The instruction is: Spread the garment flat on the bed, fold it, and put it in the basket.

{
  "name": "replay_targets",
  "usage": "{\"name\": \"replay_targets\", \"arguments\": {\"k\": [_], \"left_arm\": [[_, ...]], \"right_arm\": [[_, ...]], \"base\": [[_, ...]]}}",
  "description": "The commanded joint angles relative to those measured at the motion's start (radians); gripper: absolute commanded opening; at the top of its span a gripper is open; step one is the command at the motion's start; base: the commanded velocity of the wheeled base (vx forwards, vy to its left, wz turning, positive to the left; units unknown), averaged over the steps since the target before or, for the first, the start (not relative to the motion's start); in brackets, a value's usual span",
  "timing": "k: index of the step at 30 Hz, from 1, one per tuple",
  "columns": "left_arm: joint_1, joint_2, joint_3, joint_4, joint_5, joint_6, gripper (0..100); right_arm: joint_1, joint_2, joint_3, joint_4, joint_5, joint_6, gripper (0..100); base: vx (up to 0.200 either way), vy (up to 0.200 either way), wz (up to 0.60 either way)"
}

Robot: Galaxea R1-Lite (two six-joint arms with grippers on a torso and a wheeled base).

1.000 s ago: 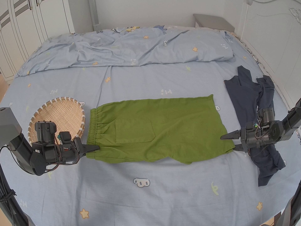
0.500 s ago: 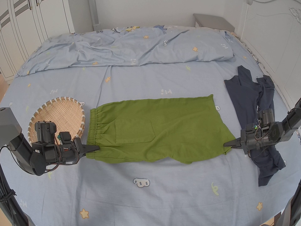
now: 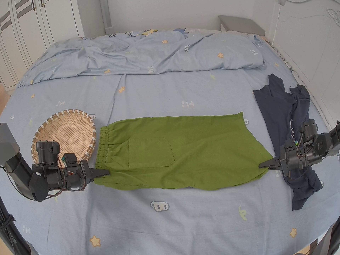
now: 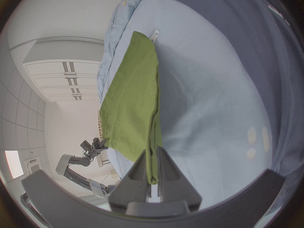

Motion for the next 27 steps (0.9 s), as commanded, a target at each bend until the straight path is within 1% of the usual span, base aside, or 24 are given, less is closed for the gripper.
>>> {"name": "replay_targets", "arguments": {"k": [1,3,4,8,10,12,16,17,22,27], "left_arm": [[0.003,-0.078,0.036,0.059,-0.003,0.001,0],[0.016,-0.145,0.033,0.180,-0.003,0.021,0],[0.024,-0.168,0.036,0.215,-0.005,0.038,0],[0.052,-0.236,0.063,0.329,-0.009,0.122,0],[0.053,-0.259,0.089,0.364,-0.009,0.156,0],[0.049,-0.279,0.130,0.372,-0.009,0.182,0],[0.041,-0.294,0.196,0.365,-0.009,0.202,0],[0.039,-0.294,0.224,0.364,-0.009,0.210,0],[0.050,-0.294,0.262,0.367,-0.008,0.246,0],[0.053,-0.297,0.323,0.365,0.001,0.303,0]], "right_arm": [[-0.010,-0.107,0.025,0.043,-0.001,-0.027,0],[-0.035,-0.160,0.059,0.105,-0.001,-0.083,0],[-0.039,-0.175,0.071,0.131,-0.001,-0.109,0],[-0.067,-0.225,0.131,0.224,-0.004,-0.223,0],[-0.078,-0.236,0.168,0.241,-0.008,-0.266,0],[-0.081,-0.247,0.211,0.235,-0.011,-0.275,0],[-0.081,-0.258,0.275,0.218,-0.013,-0.278,0],[-0.078,-0.259,0.310,0.200,-0.013,-0.280,0],[-0.076,-0.258,0.399,0.116,-0.013,-0.281,0],[-0.068,-0.258,0.485,0.027,-0.014,-0.283,0]], "base": [[0.000,0.000,0.00],[0.000,0.000,0.00],[0.000,0.000,0.00],[0.000,0.000,0.00],[0.000,0.000,0.00],[0.000,0.000,0.00],[0.000,0.000,0.00],[0.000,0.000,0.00],[0.000,0.000,0.00],[0.000,0.000,0.00]]}}
